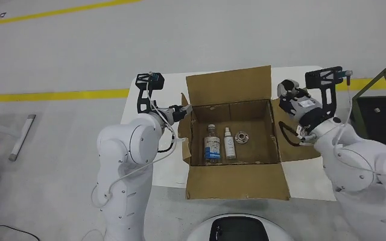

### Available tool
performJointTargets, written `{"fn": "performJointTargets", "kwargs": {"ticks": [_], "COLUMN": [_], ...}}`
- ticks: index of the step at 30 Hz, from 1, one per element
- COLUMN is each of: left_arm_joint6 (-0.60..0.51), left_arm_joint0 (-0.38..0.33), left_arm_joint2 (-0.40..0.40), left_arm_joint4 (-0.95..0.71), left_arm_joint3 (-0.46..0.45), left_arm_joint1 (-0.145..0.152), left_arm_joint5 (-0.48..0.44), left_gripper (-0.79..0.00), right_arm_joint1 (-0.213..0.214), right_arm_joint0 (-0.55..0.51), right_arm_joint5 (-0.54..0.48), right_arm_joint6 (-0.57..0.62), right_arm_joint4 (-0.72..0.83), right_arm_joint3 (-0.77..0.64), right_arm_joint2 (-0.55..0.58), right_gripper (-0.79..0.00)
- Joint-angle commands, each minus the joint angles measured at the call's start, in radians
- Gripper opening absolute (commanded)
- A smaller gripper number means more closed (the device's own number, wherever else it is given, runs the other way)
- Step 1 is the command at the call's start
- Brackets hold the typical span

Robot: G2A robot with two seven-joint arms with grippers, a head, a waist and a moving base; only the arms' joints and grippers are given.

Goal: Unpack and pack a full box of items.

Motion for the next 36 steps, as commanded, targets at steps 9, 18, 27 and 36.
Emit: {"fn": "performJointTargets", "kwargs": {"ticks": [9,18,27,36], "left_arm_joint6": [0.0,0.0,0.0,0.0], "left_arm_joint0": [0.0,0.0,0.0,0.0], "left_arm_joint2": [0.0,0.0,0.0,0.0], "left_arm_joint4": [0.0,0.0,0.0,0.0], "left_arm_joint3": [0.0,0.0,0.0,0.0], "left_arm_joint1": [0.0,0.0,0.0,0.0], "left_arm_joint5": [0.0,0.0,0.0,0.0], "left_gripper": [0.0,0.0,0.0,0.0], "right_arm_joint1": [-0.001,-0.021,-0.012,-0.001], "right_arm_joint0": [-0.287,-0.36,-0.257,-0.164], "right_arm_joint5": [0.014,-0.059,-0.2,-0.275], "right_arm_joint6": [-0.163,-0.204,-0.081,0.048], "right_arm_joint4": [0.187,0.471,0.533,0.464], "right_arm_joint3": [0.036,0.177,0.191,0.188], "right_arm_joint2": [0.442,0.405,0.254,0.106], "right_gripper": [-0.785,-0.785,-0.785,-0.785]}}
